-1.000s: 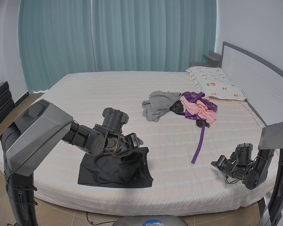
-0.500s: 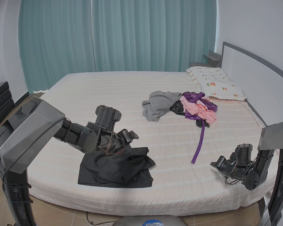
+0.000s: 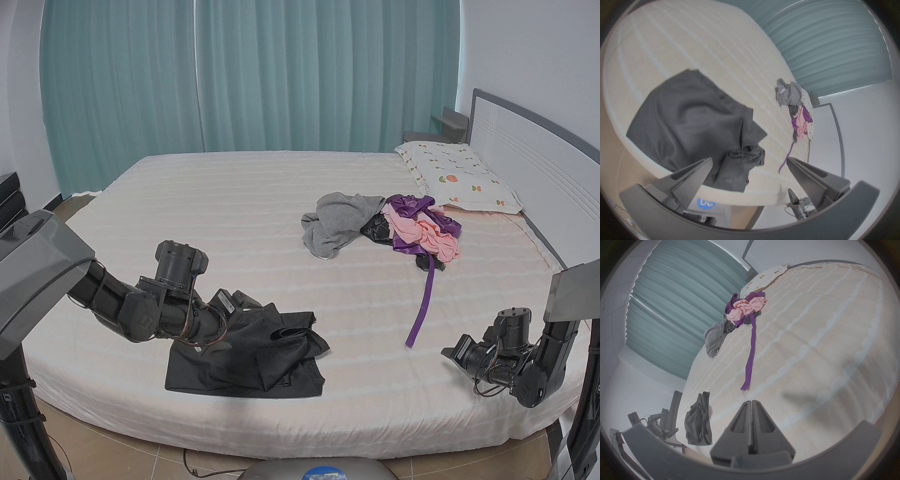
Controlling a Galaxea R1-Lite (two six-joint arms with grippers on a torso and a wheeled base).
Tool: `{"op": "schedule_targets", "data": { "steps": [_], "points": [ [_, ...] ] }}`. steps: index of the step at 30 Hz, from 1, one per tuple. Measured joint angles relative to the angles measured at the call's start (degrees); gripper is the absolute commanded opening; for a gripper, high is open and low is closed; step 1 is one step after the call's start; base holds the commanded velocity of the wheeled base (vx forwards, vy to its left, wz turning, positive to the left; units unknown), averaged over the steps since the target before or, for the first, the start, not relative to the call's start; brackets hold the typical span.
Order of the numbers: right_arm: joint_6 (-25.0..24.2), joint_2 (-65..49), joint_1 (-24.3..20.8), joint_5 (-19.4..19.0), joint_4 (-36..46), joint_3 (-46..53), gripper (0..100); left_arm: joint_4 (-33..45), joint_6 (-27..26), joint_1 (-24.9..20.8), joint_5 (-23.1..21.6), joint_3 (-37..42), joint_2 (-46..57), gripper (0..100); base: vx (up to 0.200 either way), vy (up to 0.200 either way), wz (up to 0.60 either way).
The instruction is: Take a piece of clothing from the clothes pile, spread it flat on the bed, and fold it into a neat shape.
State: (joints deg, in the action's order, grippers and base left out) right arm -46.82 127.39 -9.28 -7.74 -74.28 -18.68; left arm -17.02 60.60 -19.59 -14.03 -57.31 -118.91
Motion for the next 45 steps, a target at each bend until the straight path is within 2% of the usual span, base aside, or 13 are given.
{"op": "schedule_targets", "data": {
  "steps": [8, 13, 18, 24, 31, 36, 41, 45],
  "points": [
    [0.0, -0.5, -4.2, 3.2, 0.0, 0.6, 0, -14.5, 1.4, 3.9, -6.9, 9.2, 1.0, 100, 0.000, 0.200, 0.00],
    [0.1, -0.9, -5.9, 4.4, 0.2, 1.0, 0, -19.7, 1.4, 6.3, -11.5, 13.4, 0.5, 100, 0.000, 0.200, 0.00],
    [0.2, -1.8, -8.0, 5.3, 0.6, 1.0, 0, -20.1, 0.2, 6.7, -11.7, 15.1, 0.0, 100, 0.000, 0.200, 0.00],
    [0.7, -3.0, -10.1, 9.0, 1.3, 0.5, 0, -20.2, -0.9, 6.7, -11.9, 15.8, -0.2, 100, 0.000, 0.200, 0.00],
    [1.0, -5.0, -11.0, 9.7, 14.6, -4.5, 0, -20.2, -1.0, 6.6, -12.0, 16.1, -0.3, 100, 0.000, 0.200, 0.00],
    [1.2, -6.7, -14.2, 10.9, 23.5, -12.0, 0, -20.1, -1.1, 6.5, -11.9, 16.1, -0.4, 100, 0.000, 0.200, 0.00],
    [1.4, -6.7, -18.2, 12.0, 26.8, -16.5, 0, -20.1, -1.2, 6.4, -11.8, 16.1, -0.4, 100, 0.000, 0.200, 0.00],
    [2.4, -5.6, -19.2, 14.3, 27.7, -17.3, 0, -20.2, -1.5, 6.3, -11.4, 16.0, -0.7, 100, 0.000, 0.100, 0.00]
  ]
}}
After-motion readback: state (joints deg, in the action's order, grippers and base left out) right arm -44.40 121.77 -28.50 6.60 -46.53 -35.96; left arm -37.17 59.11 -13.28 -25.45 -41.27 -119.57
